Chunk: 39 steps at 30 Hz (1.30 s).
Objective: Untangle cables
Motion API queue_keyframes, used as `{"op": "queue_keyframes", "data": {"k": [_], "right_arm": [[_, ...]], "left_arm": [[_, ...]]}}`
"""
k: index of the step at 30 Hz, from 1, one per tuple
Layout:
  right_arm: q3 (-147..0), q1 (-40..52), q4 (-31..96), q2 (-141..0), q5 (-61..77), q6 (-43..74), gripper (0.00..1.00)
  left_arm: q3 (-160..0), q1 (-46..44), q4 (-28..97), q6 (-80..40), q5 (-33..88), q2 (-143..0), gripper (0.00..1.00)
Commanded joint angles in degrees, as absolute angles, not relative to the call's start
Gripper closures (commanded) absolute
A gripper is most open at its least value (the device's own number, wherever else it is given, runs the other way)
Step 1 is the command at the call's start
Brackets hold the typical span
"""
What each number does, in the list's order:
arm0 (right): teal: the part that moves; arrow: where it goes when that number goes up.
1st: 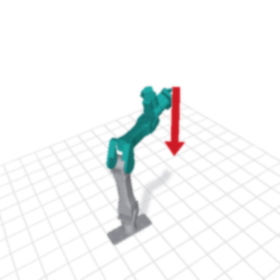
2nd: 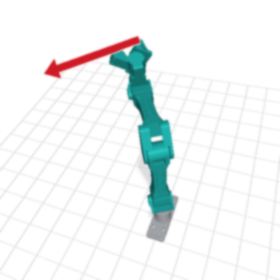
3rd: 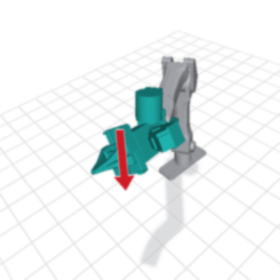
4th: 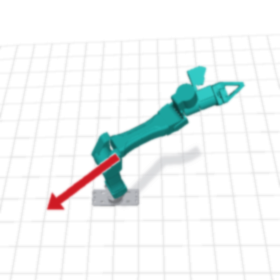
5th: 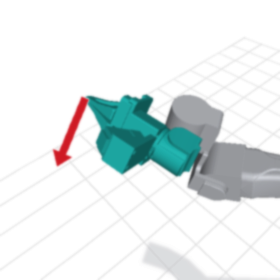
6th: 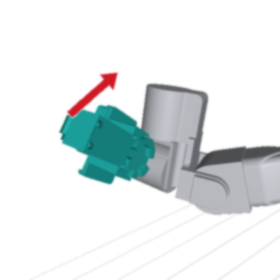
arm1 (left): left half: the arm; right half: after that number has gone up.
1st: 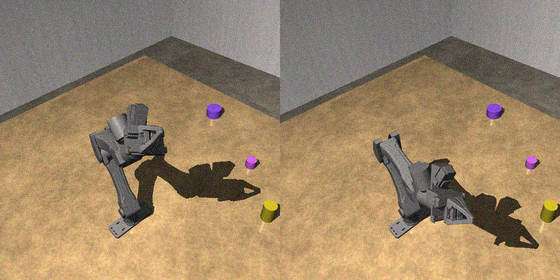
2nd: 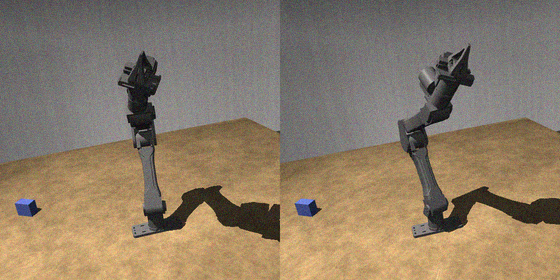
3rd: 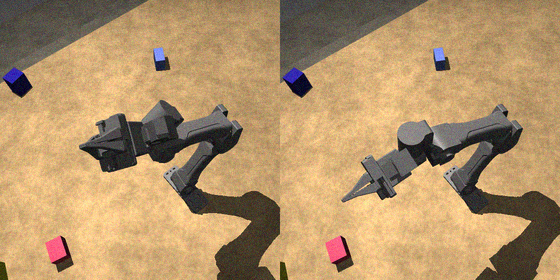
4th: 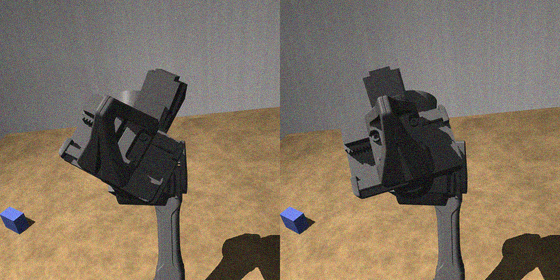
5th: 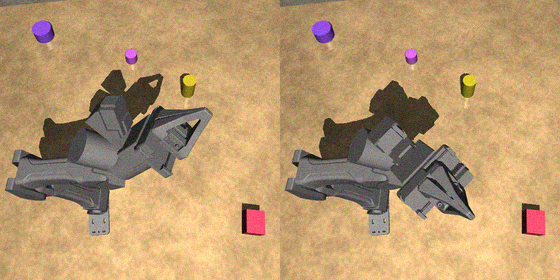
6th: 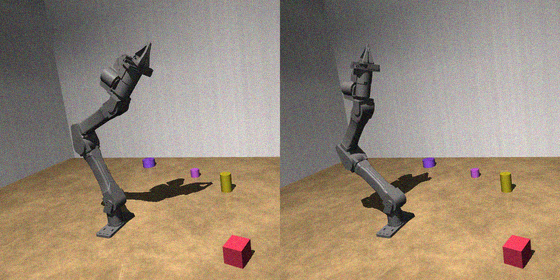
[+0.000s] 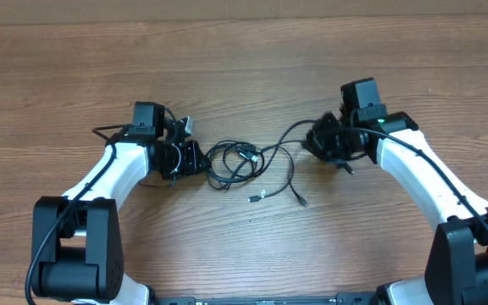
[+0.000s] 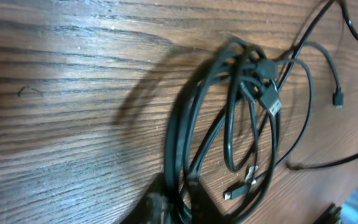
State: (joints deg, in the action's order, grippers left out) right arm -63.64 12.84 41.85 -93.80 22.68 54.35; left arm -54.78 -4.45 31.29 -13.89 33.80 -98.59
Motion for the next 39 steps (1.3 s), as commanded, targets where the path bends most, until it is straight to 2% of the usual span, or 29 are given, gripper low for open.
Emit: {"op": "queue_keyframes", "data": {"k": [1,4,6,9,11,13,14,17,22,27,29,32,39], "right_arm": [[-63.79,12.78,46.57,-92.49,6.83,53.28,0.96],[-63.79,12.78,48.88,-92.49,3.55,53.28,0.96],[-63.79,12.78,49.32,-92.49,2.59,53.28,0.91],[-63.79,12.78,49.43,-92.6,2.13,53.28,0.76],[-63.79,12.78,49.43,-92.71,2.13,53.3,0.69],[-63.75,12.91,49.43,-92.92,2.17,53.28,0.47],[-63.75,13.04,49.43,-93.06,2.17,53.28,0.37],[-63.75,13.93,49.39,-93.67,2.17,53.28,0.2],[-63.75,16.97,47.42,-94.37,2.7,52.82,0.01],[-63.75,22.22,40.47,-95.11,6.79,47.42,0.01],[-63.75,24.56,38.13,-95.57,7.4,47.48,0.05],[-63.75,28.16,34.74,-96.9,7.66,47.55,0.18],[-63.75,36.77,31.44,-102.0,7.88,48.58,0.27]], "left_arm": [[-55.59,-4.21,31.16,-14.37,34.11,-99.11,0.77],[-55.59,-4.19,31.14,-14.37,34.09,-99.11,0.63],[-55.59,-4.19,31.14,-14.37,34.09,-99.11,0.53],[-55.59,-4.19,31.14,-14.37,34.09,-99.11,0.34],[-55.59,-4.19,31.14,-14.37,34.09,-99.11,0.29],[-55.59,-4.19,31.11,-14.39,34.09,-99.11,0.24],[-55.59,-4.19,31.09,-14.39,34.11,-99.11,0.23],[-55.59,-4.19,31.07,-14.39,34.13,-99.11,0.24],[-55.59,-4.21,31.07,-14.39,34.17,-99.11,0.54],[-55.59,-4.21,31.09,-14.39,34.17,-99.11,0.7],[-55.59,-4.21,31.07,-14.39,34.15,-99.11,0.74],[-55.59,-4.21,31.09,-14.39,34.17,-99.11,0.78],[-55.59,-4.21,31.07,-14.39,34.15,-99.11,0.83]]}}
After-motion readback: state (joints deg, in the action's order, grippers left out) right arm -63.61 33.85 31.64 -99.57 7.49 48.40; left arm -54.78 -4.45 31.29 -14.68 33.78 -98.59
